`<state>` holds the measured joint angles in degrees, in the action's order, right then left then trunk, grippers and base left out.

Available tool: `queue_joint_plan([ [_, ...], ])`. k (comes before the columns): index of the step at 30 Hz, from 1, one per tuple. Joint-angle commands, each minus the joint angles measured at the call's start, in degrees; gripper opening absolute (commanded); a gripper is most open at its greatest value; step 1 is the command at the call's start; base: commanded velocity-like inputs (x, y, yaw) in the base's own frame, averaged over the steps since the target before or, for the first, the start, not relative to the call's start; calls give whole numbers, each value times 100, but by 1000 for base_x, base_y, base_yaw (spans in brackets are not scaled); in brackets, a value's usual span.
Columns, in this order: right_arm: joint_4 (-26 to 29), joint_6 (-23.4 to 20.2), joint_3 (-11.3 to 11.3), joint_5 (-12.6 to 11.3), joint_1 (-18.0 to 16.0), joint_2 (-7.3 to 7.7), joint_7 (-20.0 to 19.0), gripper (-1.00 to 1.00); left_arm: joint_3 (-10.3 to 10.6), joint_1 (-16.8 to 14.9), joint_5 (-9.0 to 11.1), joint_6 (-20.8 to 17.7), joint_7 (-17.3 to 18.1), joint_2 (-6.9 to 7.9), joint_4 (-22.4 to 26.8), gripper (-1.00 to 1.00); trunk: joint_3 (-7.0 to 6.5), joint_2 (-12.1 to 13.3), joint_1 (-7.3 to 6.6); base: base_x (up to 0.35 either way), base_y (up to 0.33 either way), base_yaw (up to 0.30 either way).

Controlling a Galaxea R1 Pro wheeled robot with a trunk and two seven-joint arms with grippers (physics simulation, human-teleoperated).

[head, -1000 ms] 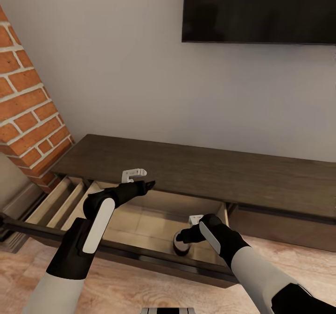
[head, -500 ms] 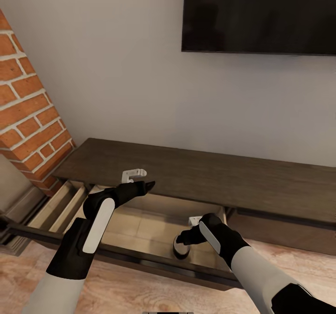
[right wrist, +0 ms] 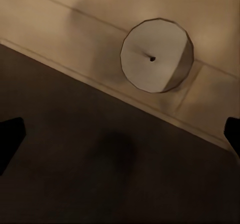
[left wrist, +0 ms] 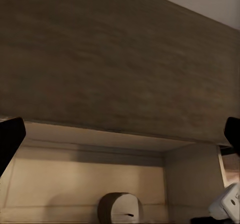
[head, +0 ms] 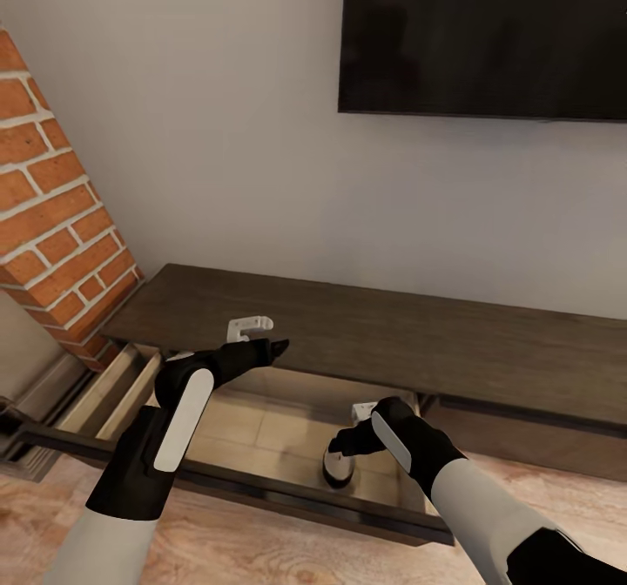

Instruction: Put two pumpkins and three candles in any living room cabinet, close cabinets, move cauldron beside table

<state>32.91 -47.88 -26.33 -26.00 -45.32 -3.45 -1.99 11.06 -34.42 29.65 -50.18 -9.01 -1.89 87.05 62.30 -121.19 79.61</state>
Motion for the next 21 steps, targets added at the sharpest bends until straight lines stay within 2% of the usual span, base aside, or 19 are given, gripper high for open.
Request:
queue_joint_plan([
  [1, 4, -20, -12, 25, -4, 3, -21, 100, 2, -3, 59, -60, -57, -1, 5, 100, -14, 40, -23, 0, 0, 0],
  [6, 10, -20, -12, 25, -4, 3, -21, 100, 2, -3, 59, -264, -57, -4, 5, 100, -121, 240, -133, 0, 0, 53],
  [21, 22, -20, -12, 25, -4, 3, -21, 100, 2, -3, 59, -299, -57, -4, 5, 100, -510, 842, -463, 0, 0, 106],
])
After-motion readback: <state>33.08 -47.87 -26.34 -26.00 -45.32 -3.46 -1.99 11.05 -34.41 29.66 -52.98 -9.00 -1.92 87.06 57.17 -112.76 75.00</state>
